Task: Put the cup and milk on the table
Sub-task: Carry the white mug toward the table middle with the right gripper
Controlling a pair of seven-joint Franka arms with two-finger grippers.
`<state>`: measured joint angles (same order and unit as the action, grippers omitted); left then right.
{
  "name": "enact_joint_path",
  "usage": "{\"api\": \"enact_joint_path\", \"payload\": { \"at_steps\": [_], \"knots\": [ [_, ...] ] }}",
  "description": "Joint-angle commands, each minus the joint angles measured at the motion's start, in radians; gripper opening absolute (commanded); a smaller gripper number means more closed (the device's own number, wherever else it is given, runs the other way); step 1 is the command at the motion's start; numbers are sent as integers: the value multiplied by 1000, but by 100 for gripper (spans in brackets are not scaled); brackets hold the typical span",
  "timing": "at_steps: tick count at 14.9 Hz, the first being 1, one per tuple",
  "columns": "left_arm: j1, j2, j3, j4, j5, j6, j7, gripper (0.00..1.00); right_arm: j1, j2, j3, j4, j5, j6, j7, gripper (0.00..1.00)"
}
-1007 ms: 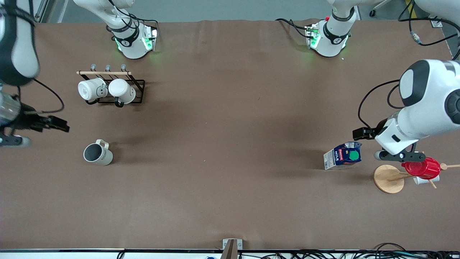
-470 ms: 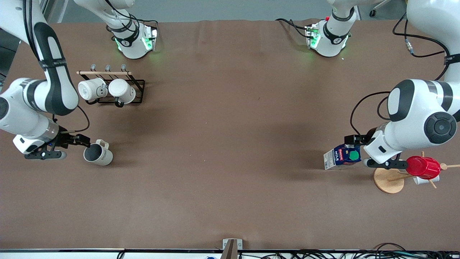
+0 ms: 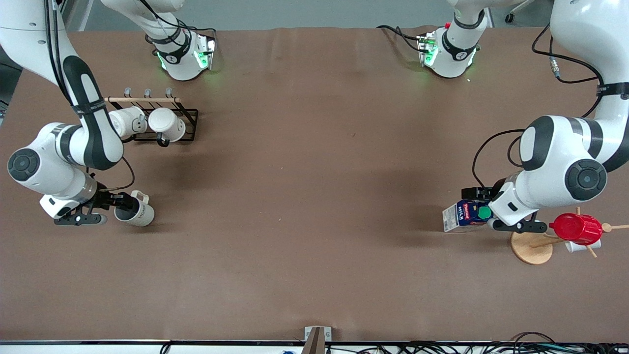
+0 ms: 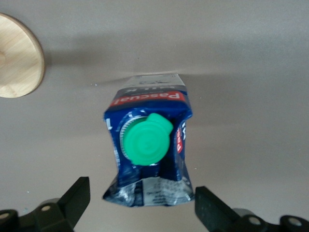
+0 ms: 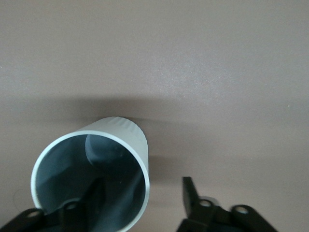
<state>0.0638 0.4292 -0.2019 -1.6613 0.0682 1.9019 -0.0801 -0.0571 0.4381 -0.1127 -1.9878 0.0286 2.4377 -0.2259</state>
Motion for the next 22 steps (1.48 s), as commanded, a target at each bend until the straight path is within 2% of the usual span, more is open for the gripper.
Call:
{"api": "enact_joint_path", "payload": {
  "at_steps": [1,2,4,7,9,11,13,17,20,22],
  "knots": [
    [2,-4,-2,-20,16,26,-17,97,-4,-4,7,-3,2,1,6,14],
    [2,-4,-2,-18,12,26,-18,97,-4,-4,7,-2,8,1,13,2],
    [2,-7,-2,-14,7,26,-18,98,-7,-4,7,6,48,-6,16,0],
    [-1,-13,-4,-9,5,25,-47,100,-4,-10,8,27,60,-22,45,0],
    [-10,-12,-4,11,5,25,-69,100,9,-30,13,119,60,-191,127,0],
    [-12,-10,-5,26,5,23,-73,100,51,-30,21,261,68,-430,254,0],
    [-12,-9,-5,31,5,23,-73,100,100,-32,68,317,94,-523,403,0],
    [-12,6,-5,31,5,26,-75,96,166,-13,283,377,79,-526,733,0],
    [-12,20,-4,29,7,42,-75,93,291,99,289,481,80,-494,882,0],
    [-10,26,-4,31,7,46,-75,89,376,154,291,491,79,-378,994,0]
  ]
}}
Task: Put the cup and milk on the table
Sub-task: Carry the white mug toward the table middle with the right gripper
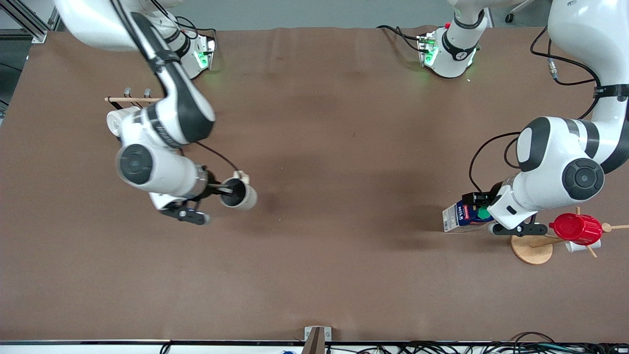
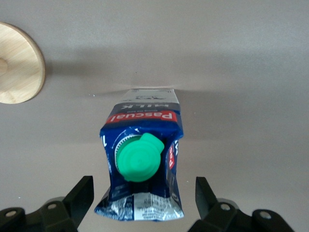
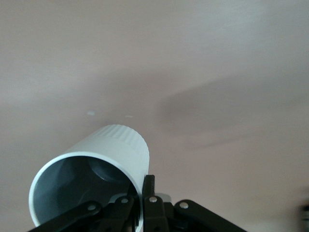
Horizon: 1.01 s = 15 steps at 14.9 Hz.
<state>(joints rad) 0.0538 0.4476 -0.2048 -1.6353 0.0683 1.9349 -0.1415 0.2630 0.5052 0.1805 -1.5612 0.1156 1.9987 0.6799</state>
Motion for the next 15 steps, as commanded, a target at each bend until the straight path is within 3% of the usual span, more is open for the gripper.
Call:
{"api": "enact_joint_path", "payload": {
  "at_steps": [1,4,6,13,14,15],
  "knots": [
    [0,8,-1,5,7,18,-13,86,94,108,-4,66,-11,102,105,0],
    [0,6,-1,5,7,18,-13,58,156,153,-3,69,-69,172,205,0],
    [-2,6,-1,6,7,16,-15,48,194,185,-3,92,-77,184,219,0],
    [-51,-41,-2,8,5,-17,-81,47,254,243,-3,109,-109,249,254,1],
    [-64,-52,-2,8,7,-36,-101,47,254,243,-3,109,-122,249,256,7],
    [-72,-58,-4,8,7,-45,-127,47,254,245,-3,107,-125,249,256,33]
  ]
}}
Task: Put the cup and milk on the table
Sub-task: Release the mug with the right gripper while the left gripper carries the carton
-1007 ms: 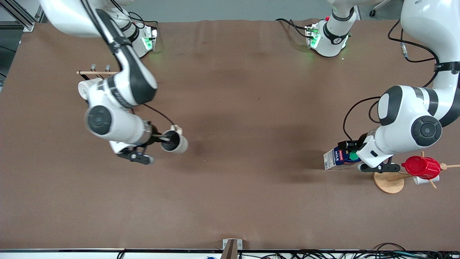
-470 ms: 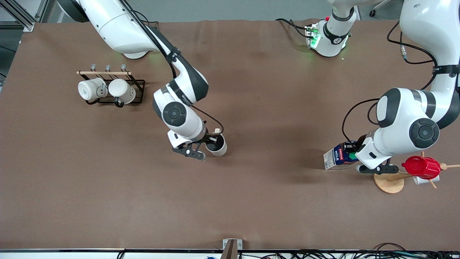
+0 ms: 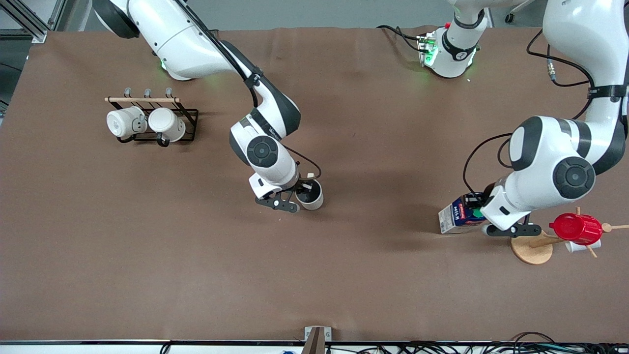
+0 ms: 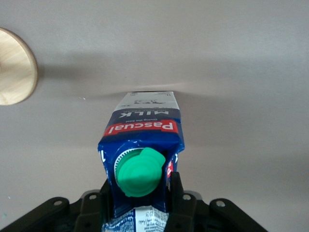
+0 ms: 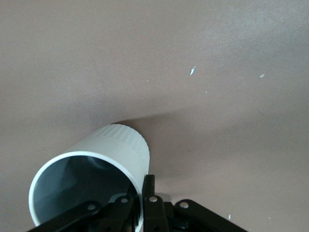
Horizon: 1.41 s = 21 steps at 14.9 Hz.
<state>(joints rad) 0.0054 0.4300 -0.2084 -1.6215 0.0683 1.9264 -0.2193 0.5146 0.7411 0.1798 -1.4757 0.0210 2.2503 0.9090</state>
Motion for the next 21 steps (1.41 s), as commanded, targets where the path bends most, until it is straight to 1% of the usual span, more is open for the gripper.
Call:
{"api": "enact_joint_path", "payload": {
  "at_steps": [1,2,4,5,6,8,10,11,12,15,17,18,19,21],
  "knots": [
    [-28,-48,-14,-6,5,-43,-76,47,5,12,-2,21,-33,-3,28,82],
    [-28,-50,-37,-5,5,-50,-113,47,7,9,-2,23,-44,-5,28,100],
    [-30,-54,-86,14,5,-63,-198,47,-10,-20,-2,18,-50,-29,27,100],
    [-34,-53,-106,18,5,-63,-236,47,-14,-55,-8,12,-52,-79,30,100],
    [-36,-50,-133,32,5,-63,-276,47,-31,-115,-14,12,-62,-154,33,100],
    [-38,-45,-187,40,7,-61,-363,47,-105,-245,-11,5,-130,-286,33,100],
    [-51,-36,-227,54,8,-61,-425,47,-172,-360,-13,-15,-189,-368,25,100],
    [-76,-25,-229,67,7,-61,-455,47,-223,-405,-11,-17,-211,-408,21,100],
    [-106,-17,-229,77,7,-61,-498,47,-264,-448,-11,-17,-213,-438,2,100],
    [-186,16,-229,84,10,-53,-613,47,-411,-557,-10,-22,-207,-512,-222,100],
    [-237,51,-227,123,11,-49,-664,47,-493,-611,-17,-20,-199,-546,-336,100],
    [-257,67,-227,141,13,-47,-692,47,-511,-634,-34,-20,-188,-575,-419,100],
    [-272,84,-227,158,15,-46,-703,47,-513,-655,-81,-18,-150,-610,-508,100],
    [-292,111,-227,181,15,-24,-703,48,-508,-693,-201,-20,-46,-672,-640,100]
  ]
}}
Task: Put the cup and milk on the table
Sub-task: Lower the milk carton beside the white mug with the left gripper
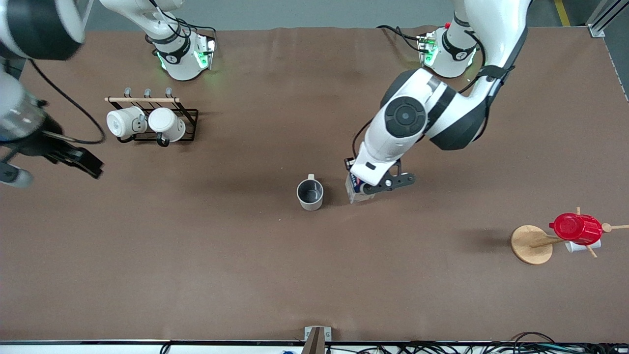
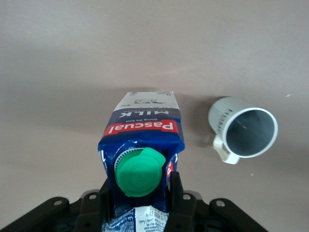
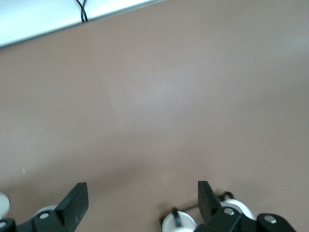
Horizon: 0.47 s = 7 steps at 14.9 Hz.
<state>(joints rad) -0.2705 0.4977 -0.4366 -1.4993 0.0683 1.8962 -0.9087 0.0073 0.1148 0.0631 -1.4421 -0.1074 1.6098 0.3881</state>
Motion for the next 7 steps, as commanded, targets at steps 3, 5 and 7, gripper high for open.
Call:
{"api": "enact_joint_path", "payload": {
  "at_steps": [3,5,7],
  "knots": [
    [-47,81,2,59,16,52,-10,48,-6,-87,-184,-55,123,-99,-256,100],
    [-67,94,4,59,16,83,-12,48,-45,-83,-180,-53,161,-99,-282,100],
    [-87,104,6,59,18,93,-12,48,-62,-81,-140,-44,152,-94,-285,100]
  ]
}}
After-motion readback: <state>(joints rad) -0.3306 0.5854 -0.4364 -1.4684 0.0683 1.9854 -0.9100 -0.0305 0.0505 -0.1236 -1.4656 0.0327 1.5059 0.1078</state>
